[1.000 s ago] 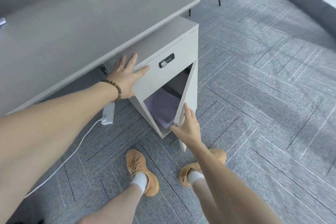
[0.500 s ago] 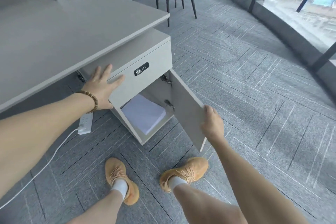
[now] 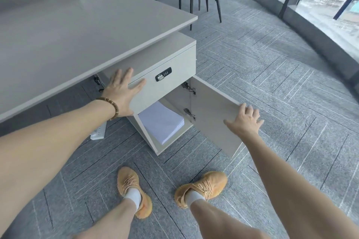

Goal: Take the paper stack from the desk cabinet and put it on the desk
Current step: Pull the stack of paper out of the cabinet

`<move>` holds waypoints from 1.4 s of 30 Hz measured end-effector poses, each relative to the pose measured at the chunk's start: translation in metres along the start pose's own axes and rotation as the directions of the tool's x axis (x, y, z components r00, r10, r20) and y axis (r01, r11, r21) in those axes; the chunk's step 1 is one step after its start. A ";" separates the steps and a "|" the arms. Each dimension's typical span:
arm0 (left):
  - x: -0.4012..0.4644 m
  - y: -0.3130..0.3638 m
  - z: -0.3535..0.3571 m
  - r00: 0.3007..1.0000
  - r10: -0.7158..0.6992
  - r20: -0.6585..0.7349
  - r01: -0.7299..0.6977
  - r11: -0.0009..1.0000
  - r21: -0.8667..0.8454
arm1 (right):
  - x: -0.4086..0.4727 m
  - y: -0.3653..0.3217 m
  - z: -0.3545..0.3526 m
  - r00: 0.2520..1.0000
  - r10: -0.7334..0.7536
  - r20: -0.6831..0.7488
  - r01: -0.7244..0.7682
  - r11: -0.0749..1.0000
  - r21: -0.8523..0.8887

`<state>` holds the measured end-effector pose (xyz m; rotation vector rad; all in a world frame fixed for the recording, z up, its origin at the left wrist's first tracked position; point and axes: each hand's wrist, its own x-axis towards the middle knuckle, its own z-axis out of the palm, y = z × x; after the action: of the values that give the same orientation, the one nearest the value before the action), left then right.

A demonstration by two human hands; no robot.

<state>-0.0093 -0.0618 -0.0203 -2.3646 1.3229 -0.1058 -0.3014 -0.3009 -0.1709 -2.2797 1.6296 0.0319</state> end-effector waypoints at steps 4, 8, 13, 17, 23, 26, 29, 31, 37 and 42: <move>0.002 0.005 0.008 0.995 -0.048 -0.082 0.047 0.999 -0.016 | 0.011 0.006 -0.001 1.000 0.003 -0.019 -0.004 0.998 -0.065; 0.007 0.008 0.018 0.985 -0.066 -0.158 0.059 0.997 -0.052 | 0.028 0.008 0.001 1.000 0.022 -0.023 -0.025 0.991 -0.130; 0.008 0.007 0.025 0.978 -0.071 -0.198 0.061 0.996 -0.059 | 0.030 -0.016 0.007 0.999 0.030 -0.034 -0.036 0.980 -0.196; 0.007 0.017 0.020 0.969 -0.129 -0.212 0.100 0.985 -0.143 | 0.024 -0.034 0.012 0.997 -0.057 -0.060 0.041 0.972 -0.233; -0.009 0.100 0.049 0.873 -0.180 -0.453 -0.070 0.873 -0.483 | 0.025 -0.070 0.045 0.907 -0.392 -0.151 0.390 0.920 -0.049; 0.001 0.133 0.100 0.977 -0.169 -0.129 0.034 0.725 -0.688 | 0.030 -0.092 0.077 0.896 -0.438 -0.064 0.441 0.897 0.030; 0.029 0.149 0.152 0.944 -0.219 0.249 0.325 0.461 -0.826 | 0.041 -0.110 0.116 0.892 -0.448 0.066 0.440 0.892 0.103; 0.048 0.156 0.185 0.892 -0.227 0.390 0.448 0.348 -0.823 | 0.052 -0.118 0.145 0.889 -0.440 0.126 0.424 0.896 0.133; 0.095 0.173 0.273 0.812 -0.161 0.560 0.581 0.298 -0.757 | 0.092 -0.132 0.230 0.890 -0.323 0.321 0.279 0.944 0.176; 0.143 0.175 0.329 0.691 -0.173 0.702 0.720 0.079 -0.689 | 0.135 -0.137 0.284 0.861 -0.257 0.439 0.178 0.961 0.213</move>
<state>0.0170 -0.1520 -0.4080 -3.3680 0.1306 1.4677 -0.0785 -0.3047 -0.4314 -2.1047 1.0819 0.3473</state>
